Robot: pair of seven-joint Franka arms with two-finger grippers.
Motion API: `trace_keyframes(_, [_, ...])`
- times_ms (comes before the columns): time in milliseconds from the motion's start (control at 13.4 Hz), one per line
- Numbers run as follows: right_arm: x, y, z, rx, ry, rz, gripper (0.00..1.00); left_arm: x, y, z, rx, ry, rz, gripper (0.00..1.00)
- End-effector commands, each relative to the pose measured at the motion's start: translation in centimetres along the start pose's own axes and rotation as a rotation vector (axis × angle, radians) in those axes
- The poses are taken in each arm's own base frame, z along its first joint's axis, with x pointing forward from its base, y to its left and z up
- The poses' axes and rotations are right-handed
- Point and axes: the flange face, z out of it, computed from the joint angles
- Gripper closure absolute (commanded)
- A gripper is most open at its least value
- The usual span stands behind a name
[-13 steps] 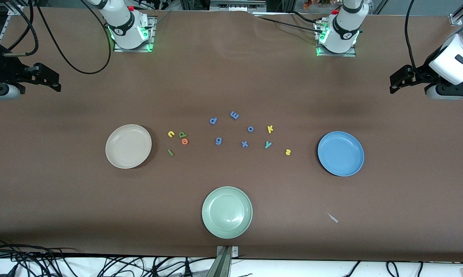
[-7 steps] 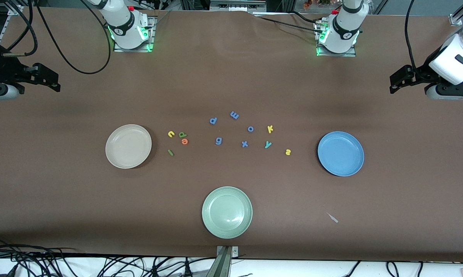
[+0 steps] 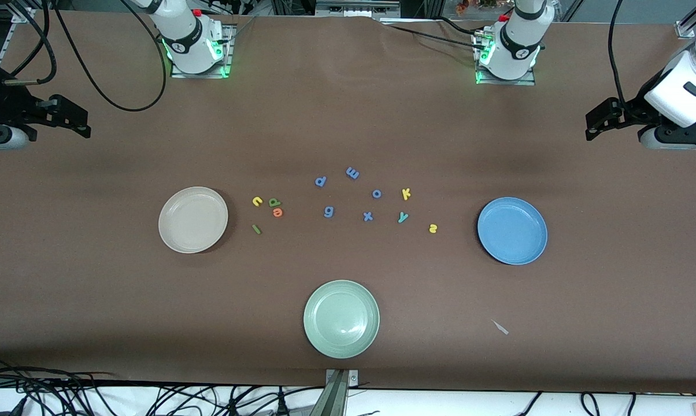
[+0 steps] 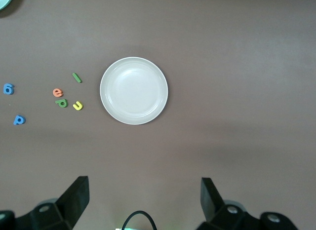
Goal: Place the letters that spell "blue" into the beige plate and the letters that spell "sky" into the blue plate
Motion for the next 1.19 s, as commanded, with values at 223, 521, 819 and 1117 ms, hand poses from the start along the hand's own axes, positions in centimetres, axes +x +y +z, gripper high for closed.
trace_keyframes(223, [0.0,0.1,-0.4,0.003,-0.002,0.012,0.00,0.2,0.5,-0.8,-0.027,-0.003,0.015,0.00])
trace_keyframes(521, [0.0,0.1,-0.4,0.005,-0.002,0.012,0.00,2.2,0.8,-1.1,-0.054,0.007,0.014,0.00])
trace_keyframes(819, [0.0,0.1,-0.4,0.003,-0.002,0.012,0.00,2.5,1.5,-1.2,-0.054,0.009,0.035,0.00])
trace_keyframes(1117, [0.0,0.1,-0.4,0.005,-0.002,0.012,0.00,2.7,2.1,-0.5,-0.054,-0.008,0.045,0.00])
